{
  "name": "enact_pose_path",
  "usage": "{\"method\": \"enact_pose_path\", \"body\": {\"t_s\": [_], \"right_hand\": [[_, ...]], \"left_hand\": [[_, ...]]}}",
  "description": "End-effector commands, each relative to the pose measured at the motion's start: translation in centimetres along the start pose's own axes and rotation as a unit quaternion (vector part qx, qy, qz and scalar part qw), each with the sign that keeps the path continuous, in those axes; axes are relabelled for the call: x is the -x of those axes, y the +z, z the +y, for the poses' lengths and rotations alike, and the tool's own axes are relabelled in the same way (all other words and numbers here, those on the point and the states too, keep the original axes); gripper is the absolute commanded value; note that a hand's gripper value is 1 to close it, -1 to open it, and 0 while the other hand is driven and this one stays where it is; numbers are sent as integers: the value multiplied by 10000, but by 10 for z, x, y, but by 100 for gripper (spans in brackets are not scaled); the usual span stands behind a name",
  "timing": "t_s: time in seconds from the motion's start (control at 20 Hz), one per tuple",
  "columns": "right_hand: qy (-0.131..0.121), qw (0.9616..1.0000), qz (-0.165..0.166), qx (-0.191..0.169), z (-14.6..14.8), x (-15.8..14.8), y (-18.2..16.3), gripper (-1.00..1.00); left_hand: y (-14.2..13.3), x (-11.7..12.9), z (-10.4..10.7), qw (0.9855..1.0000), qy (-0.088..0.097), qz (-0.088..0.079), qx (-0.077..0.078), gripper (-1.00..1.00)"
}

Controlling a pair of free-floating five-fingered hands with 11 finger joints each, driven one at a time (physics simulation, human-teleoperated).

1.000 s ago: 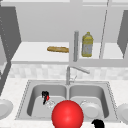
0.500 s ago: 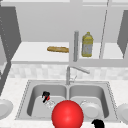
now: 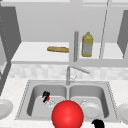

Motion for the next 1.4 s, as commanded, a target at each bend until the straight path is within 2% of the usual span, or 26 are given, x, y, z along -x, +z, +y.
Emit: {"method": "enact_pose_path", "body": {"t_s": [0.0, 0.15, 0.35, 0.5, 0.7, 0.8, 0.85, 0.9, 1.0, 1.15, 1.25, 1.35], "right_hand": [[0, 10000, 0, 0, 0, 0, 0, 0], [0, 10000, 0, 0, 0, 0, 0, 0], [0, 10000, 0, 0, 0, 0, 0, 0], [0, 10000, 0, 0, 0, 0, 0, 0], [0, 10000, 0, 0, 0, 0, 0, 0], [0, 10000, 0, 0, 0, 0, 0, 0], [0, 10000, 0, 0, 0, 0, 0, 0], [0, 10000, 0, 0, 0, 0, 0, 0], [0, 10000, 0, 0, 0, 0, 0, 0], [0, 10000, 0, 0, 0, 0, 0, 0], [0, 10000, 0, 0, 0, 0, 0, 0], [0, 10000, 0, 0, 0, 0, 0, 0]], "left_hand": [[13, -28, 14, 9999, -124, -22, 34, 100], [18, -27, 12, 9999, -83, -55, 87, 100], [20, -26, 12, 9998, -117, -69, 110, 100], [19, -24, 14, 9999, -125, -82, 46, 100], [20, -23, 13, 9998, -126, -113, 48, 100], [21, -24, 5, 9999, -94, -7, -40, 100], [20, -19, -2, 9999, -156, -25, -24, 100], [20, -17, -13, 9996, -255, -55, 87, 100], [18, -18, -25, 9992, -369, -40, 123, 100], [17, -19, -27, 9991, -391, -75, 123, 100], [15, -17, -19, 9987, -507, -76, 25, 100], [15, -17, -19, 9984, -558, -84, 45, 100]]}}
